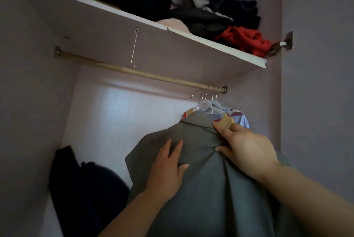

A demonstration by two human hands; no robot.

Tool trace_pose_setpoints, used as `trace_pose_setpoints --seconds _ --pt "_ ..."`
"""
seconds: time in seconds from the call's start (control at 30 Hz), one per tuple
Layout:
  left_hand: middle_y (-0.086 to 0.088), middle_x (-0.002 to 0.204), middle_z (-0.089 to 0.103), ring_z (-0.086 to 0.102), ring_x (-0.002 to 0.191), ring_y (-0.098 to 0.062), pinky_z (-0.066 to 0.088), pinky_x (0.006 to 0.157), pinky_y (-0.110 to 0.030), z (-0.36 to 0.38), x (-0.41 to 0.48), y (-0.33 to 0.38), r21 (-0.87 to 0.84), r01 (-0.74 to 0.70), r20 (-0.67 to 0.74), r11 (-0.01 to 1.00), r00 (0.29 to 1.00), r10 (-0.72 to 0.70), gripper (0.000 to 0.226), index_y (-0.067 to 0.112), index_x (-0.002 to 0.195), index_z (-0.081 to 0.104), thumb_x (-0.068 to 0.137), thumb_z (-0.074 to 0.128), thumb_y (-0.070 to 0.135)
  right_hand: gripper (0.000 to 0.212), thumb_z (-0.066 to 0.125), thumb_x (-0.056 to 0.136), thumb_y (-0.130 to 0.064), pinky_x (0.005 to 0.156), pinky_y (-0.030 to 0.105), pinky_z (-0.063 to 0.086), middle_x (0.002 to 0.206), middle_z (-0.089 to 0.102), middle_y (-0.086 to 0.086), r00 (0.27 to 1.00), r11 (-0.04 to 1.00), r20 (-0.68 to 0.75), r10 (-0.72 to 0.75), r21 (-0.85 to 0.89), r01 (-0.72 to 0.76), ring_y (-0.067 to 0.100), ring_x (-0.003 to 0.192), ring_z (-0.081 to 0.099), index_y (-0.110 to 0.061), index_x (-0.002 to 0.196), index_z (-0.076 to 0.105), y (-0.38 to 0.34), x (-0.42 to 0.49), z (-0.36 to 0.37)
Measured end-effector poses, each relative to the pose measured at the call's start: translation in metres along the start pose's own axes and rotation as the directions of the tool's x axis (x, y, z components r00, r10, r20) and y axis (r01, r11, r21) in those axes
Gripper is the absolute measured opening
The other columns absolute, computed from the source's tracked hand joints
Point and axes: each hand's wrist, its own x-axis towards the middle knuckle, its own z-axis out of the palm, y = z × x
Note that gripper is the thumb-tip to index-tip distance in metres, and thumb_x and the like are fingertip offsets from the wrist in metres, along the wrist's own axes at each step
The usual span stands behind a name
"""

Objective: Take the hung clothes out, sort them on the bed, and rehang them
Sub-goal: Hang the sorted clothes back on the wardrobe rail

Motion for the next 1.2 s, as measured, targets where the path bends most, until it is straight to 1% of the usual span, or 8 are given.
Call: trace_pose_setpoints --seconds 0.1,0.27,0.4,0.57,0.9,1.0,1.07,1.2 --pt "0.004 0.157 -0.004 0.003 0.144 -0.014 0.015 0.114 -0.029 0.03 0.046 -0.022 -0.023 -0.04 0.01 0.999 0.999 0.04 0.062 0.034 0.149 0.009 0.096 0.042 0.041 0.061 0.042 0.093 -0.051 0.083 0.029 0.046 0.141 0.038 -0.008 0.999 0.998 -0.004 0.046 -0.046 -0.047 0.015 0.129 0.039 -0.04 0.146 0.015 0.007 0.048 0.034" --pt "0.001 0.158 0.003 0.01 0.143 -0.015 0.017 0.113 -0.025 0.069 0.134 -0.064 -0.034 -0.102 0.011 0.994 0.995 0.103 0.065 0.032 0.149 0.009 0.095 0.044 0.041 0.058 0.046 0.092 -0.049 0.077 0.032 0.047 0.127 0.047 -0.001 0.995 0.989 -0.029 0.1 -0.11 -0.103 0.022 0.115 0.052 -0.036 0.144 0.023 0.019 0.137 0.081" --pt "0.002 0.156 0.011 0.017 0.141 -0.014 0.019 0.112 -0.023 0.091 0.194 -0.09 -0.089 -0.144 -0.012 0.986 0.99 0.143 0.066 0.029 0.149 0.01 0.095 0.046 0.04 0.058 0.049 0.091 -0.049 0.082 0.033 0.047 0.132 0.046 0.0 0.983 0.976 -0.07 0.167 -0.129 -0.175 0.022 0.119 0.05 -0.037 0.143 0.027 0.027 0.198 0.109" --pt "0.003 0.156 0.013 0.017 0.141 -0.013 0.019 0.114 -0.025 0.115 0.239 -0.111 -0.127 -0.192 -0.01 0.973 0.981 0.193 0.067 0.029 0.149 0.011 0.094 0.048 0.041 0.04 0.056 0.088 -0.045 0.073 0.034 0.046 0.121 0.052 0.005 0.968 0.957 -0.072 0.24 -0.148 -0.248 0.028 0.109 0.054 -0.028 0.123 0.046 0.031 0.25 0.135" --pt "0.005 0.157 0.008 0.015 0.143 -0.016 0.023 0.114 -0.031 0.145 0.245 -0.136 -0.145 -0.166 0.084 0.975 0.98 0.179 0.067 0.035 0.149 0.007 0.095 0.046 0.042 0.045 0.052 0.092 -0.037 0.06 0.03 0.038 0.117 0.051 0.004 0.968 0.941 0.043 0.247 -0.248 -0.229 0.023 0.102 0.056 -0.024 0.132 0.035 0.021 0.251 0.192" --pt "0.005 0.157 0.008 0.016 0.143 -0.017 0.024 0.114 -0.032 0.15 0.233 -0.138 -0.137 -0.137 0.135 0.981 0.979 0.155 0.066 0.035 0.149 0.008 0.095 0.046 0.041 0.055 0.052 0.092 -0.039 0.07 0.033 0.043 0.125 0.048 0.006 0.964 0.934 0.067 0.256 -0.272 -0.23 0.025 0.111 0.052 -0.021 0.14 0.03 0.018 0.241 0.193" --pt "0.003 0.157 0.01 0.018 0.142 -0.018 0.024 0.114 -0.031 0.151 0.224 -0.137 -0.121 -0.133 0.149 0.984 0.977 0.151 0.066 0.033 0.149 0.01 0.095 0.047 0.041 0.059 0.05 0.093 -0.039 0.087 0.036 0.042 0.136 0.041 0.008 0.966 0.928 0.077 0.247 -0.307 -0.213 0.027 0.122 0.043 -0.02 0.143 0.027 0.013 0.228 0.193" --pt "-0.001 0.156 0.014 0.02 0.141 -0.02 0.025 0.113 -0.033 0.145 0.194 -0.128 -0.089 -0.119 0.174 0.989 0.976 0.134 0.067 0.03 0.149 0.013 0.094 0.049 0.04 0.052 0.041 0.096 -0.035 0.111 0.046 0.019 0.154 0.014 0.007 0.977 0.932 0.134 0.168 -0.345 -0.113 0.033 0.14 0.013 -0.03 0.145 0.026 0.001 0.181 0.189"
